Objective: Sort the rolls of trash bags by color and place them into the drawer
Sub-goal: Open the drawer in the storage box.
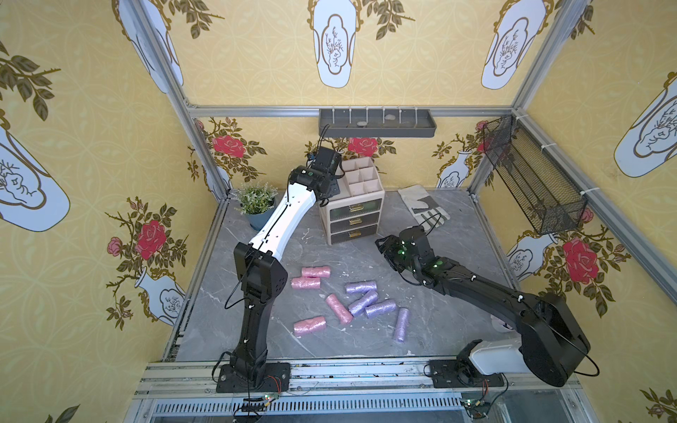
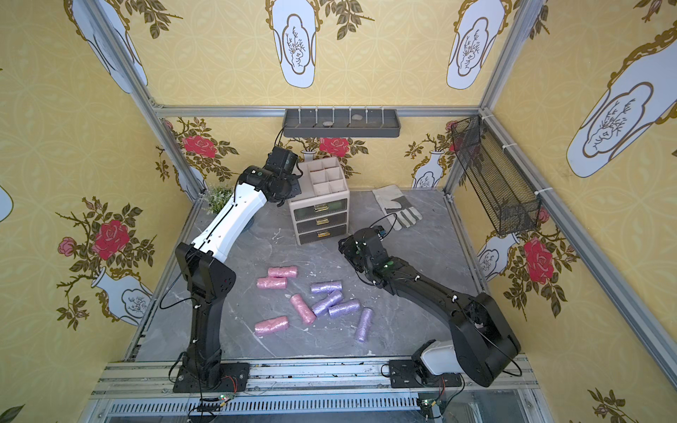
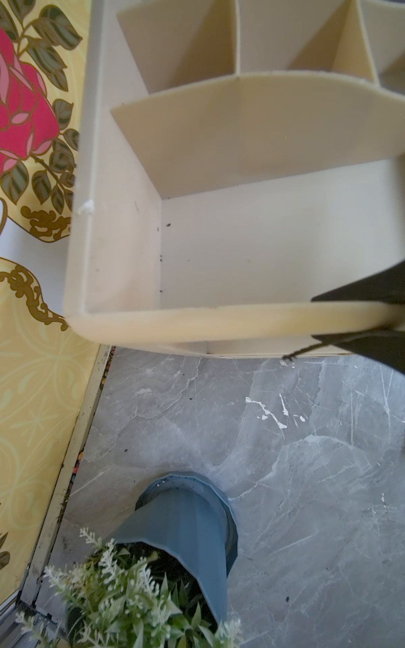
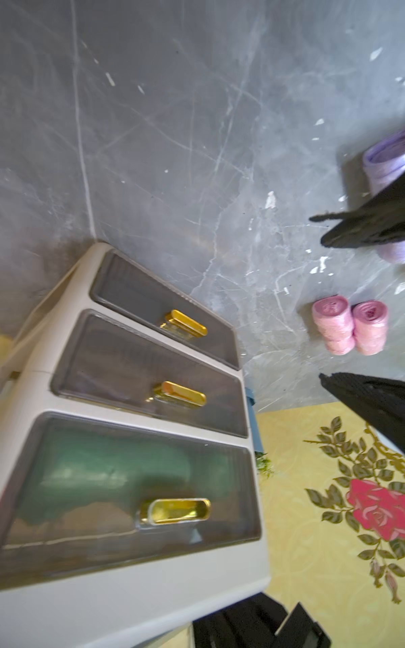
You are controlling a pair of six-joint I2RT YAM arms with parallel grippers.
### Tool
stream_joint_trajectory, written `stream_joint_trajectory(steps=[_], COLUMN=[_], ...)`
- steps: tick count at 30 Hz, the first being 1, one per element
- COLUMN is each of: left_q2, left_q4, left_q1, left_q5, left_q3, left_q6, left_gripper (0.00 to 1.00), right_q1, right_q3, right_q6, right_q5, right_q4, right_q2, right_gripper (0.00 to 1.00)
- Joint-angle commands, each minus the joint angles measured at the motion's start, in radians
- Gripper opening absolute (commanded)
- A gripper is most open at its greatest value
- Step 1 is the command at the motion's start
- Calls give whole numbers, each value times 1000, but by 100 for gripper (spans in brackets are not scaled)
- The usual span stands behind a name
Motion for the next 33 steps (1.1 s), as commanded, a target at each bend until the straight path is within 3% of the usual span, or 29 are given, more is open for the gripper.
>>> stream_joint_trajectory(steps=[1,10,16,25,33], left_q2=[17,17,27,35,41], left_q4=[-128,-129,-135,-127,-117], left_q1=[-6,-6,-6,-6,-6], left_q5=[79,82,86,86,89], left_q3=[-8,-10,7,5,-2], left_q6=[3,14,21,25,22], left_gripper=[0,0,0,0,0], right_q1=[6,-5,-33,-61,-65], right_q3=[-58,-29,17,81,136], right_q6=[108,288,415,447,440], right_q5=[46,-15,-64,-100,-124], right_q4=[371,789,1014,1064,987], right_q2=[42,332,512,588,605], right_gripper=[57,40,35,35,37])
